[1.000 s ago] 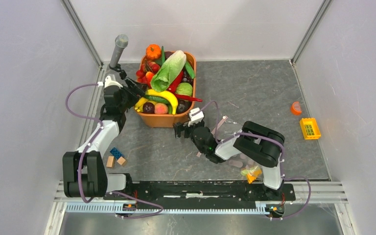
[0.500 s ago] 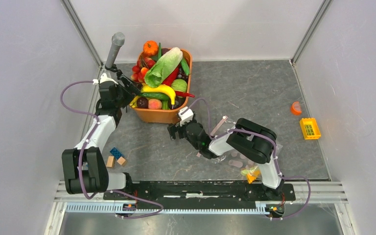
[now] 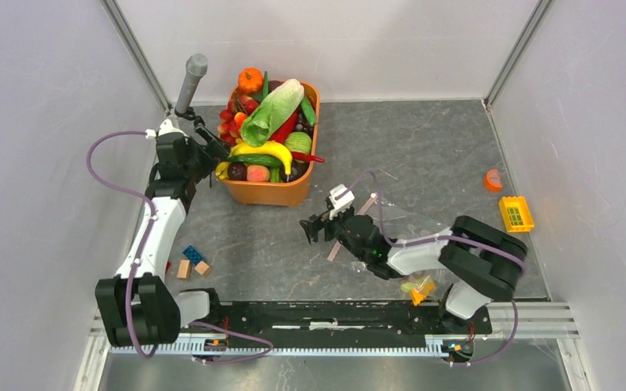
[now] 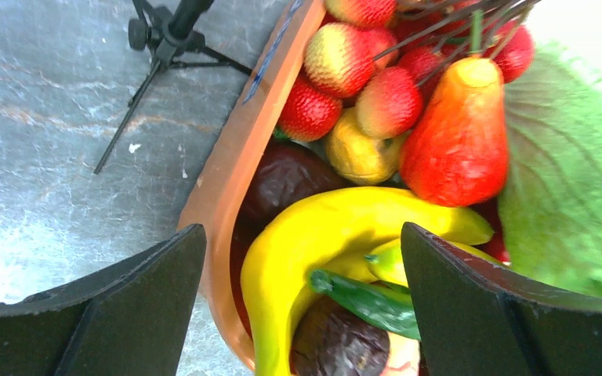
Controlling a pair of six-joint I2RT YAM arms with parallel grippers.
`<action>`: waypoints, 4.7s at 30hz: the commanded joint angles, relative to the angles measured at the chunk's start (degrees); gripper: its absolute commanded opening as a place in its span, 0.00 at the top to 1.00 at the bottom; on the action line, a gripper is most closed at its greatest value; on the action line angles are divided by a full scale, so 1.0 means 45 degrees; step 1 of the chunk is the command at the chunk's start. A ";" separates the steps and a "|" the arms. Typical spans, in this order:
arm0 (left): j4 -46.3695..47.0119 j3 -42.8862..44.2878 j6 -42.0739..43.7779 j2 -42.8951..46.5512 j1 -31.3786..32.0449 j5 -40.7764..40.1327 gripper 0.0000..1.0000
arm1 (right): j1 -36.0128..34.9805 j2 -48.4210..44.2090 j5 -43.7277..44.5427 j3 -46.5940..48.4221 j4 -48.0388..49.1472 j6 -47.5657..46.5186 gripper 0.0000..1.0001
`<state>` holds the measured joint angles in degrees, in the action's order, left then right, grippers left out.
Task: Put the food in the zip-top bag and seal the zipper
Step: Move the bin to the center of the board, then pick up the zipper food storage bag at the center of the board, then open the zipper of the food storage bag at the center of the board.
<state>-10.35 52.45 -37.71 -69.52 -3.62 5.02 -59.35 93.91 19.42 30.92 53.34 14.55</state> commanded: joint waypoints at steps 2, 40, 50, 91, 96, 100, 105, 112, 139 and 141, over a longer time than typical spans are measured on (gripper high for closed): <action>-0.1192 0.1266 0.1187 0.1677 0.0075 -0.1238 0.00 | 0.0025 -0.2574 -0.0496 -0.1030 -0.1982 0.0008 0.02; -0.5369 -0.0229 0.3595 0.9112 0.0127 0.5728 0.00 | 0.1335 -0.1695 0.2934 0.4162 -1.5599 0.5998 0.07; -0.5718 -0.0066 0.3797 0.9220 0.0186 0.5570 0.00 | 0.0551 0.1166 0.5496 0.5664 -1.8367 0.8717 0.16; -0.5127 0.0035 0.3982 0.6919 0.6496 0.4704 0.14 | 0.1162 -0.9001 -0.1852 -0.2257 -0.8415 0.1662 1.00; -0.4159 0.0428 0.3387 0.4416 1.2204 -0.0363 0.13 | 0.1158 -0.9891 -0.1397 -0.1998 -0.9801 0.1600 1.00; -0.3559 0.0828 0.2247 0.2268 1.3705 -0.1958 0.16 | 0.1157 -1.1283 -0.1295 -0.2852 -0.9555 0.1987 1.00; -0.1040 -0.0291 0.0292 0.1486 1.3962 -0.2319 0.14 | 0.1158 -1.2877 -0.1271 -0.3415 -0.9958 0.2413 1.00; 0.1242 -0.0301 -0.0464 -0.0389 1.4348 -0.1452 0.15 | 0.1150 -1.3668 -0.1542 -0.3518 -1.0487 0.2635 1.00; 0.3686 0.0006 -0.0496 -0.4109 1.4367 0.0160 0.72 | 0.1155 -1.4655 -0.0963 -0.2724 -1.1573 0.2929 1.00; 0.3694 0.0105 -0.0311 -0.3968 1.4377 0.0077 0.90 | 0.1149 -1.4597 -0.1021 -0.2545 -1.1755 0.2833 1.00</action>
<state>0.86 50.50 -39.38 -88.01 60.88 3.18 -54.15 28.64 14.15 15.97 0.99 27.35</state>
